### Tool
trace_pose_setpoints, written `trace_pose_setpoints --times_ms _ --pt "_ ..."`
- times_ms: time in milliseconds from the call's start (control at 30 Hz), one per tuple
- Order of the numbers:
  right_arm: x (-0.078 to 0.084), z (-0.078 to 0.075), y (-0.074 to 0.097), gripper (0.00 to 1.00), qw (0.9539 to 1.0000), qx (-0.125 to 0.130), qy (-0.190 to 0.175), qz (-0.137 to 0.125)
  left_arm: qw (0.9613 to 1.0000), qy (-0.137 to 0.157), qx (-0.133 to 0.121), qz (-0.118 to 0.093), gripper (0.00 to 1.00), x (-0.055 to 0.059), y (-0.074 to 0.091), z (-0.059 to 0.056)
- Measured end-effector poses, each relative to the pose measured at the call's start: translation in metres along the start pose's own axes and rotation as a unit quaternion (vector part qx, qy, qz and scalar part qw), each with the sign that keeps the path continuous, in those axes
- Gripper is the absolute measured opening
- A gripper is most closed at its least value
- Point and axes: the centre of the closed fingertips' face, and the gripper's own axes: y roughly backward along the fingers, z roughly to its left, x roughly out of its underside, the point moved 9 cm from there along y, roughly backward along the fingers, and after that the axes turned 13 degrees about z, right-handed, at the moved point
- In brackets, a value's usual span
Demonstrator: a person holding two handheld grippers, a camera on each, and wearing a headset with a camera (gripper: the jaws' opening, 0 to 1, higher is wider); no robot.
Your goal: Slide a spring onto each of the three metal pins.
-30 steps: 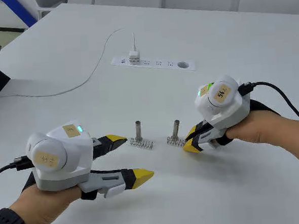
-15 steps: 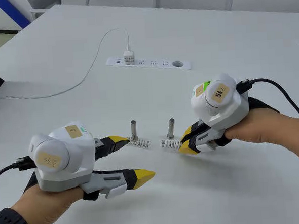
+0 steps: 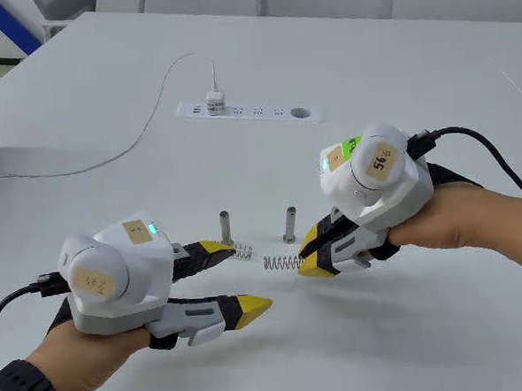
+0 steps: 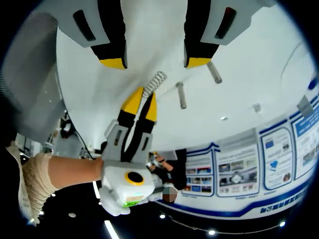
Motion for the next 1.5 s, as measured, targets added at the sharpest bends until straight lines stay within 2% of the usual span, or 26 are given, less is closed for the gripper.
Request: trace_pose_setpoints --times_ms 367,800,967,1333,1500 --pt "-0.013 0.011 0.005 0.11 0.9993 -0.013 0.036 0.0 0.9995 -0.032 0.007 -0.001 0.35 -0.007 -0.003 -0.003" --pt "-0.018 0.018 0.007 0.11 0.9982 -0.024 0.055 0.005 0.9965 -0.082 0.013 0.01 0.14 -0.007 -0.008 -0.01" --pt "-0.021 0.02 0.012 0.11 0.9979 -0.024 0.061 0.006 0.9957 -0.091 0.011 0.017 0.13 -0.006 -0.008 -0.011" --pt "-0.034 0.022 0.029 0.11 0.9978 -0.022 0.056 -0.028 0.9954 -0.094 0.012 0.017 0.12 -0.008 -0.009 -0.012" --pt "-0.04 0.025 0.031 0.11 0.9972 -0.016 0.062 -0.039 0.9954 -0.094 0.013 0.016 0.12 -0.009 -0.01 -0.013"
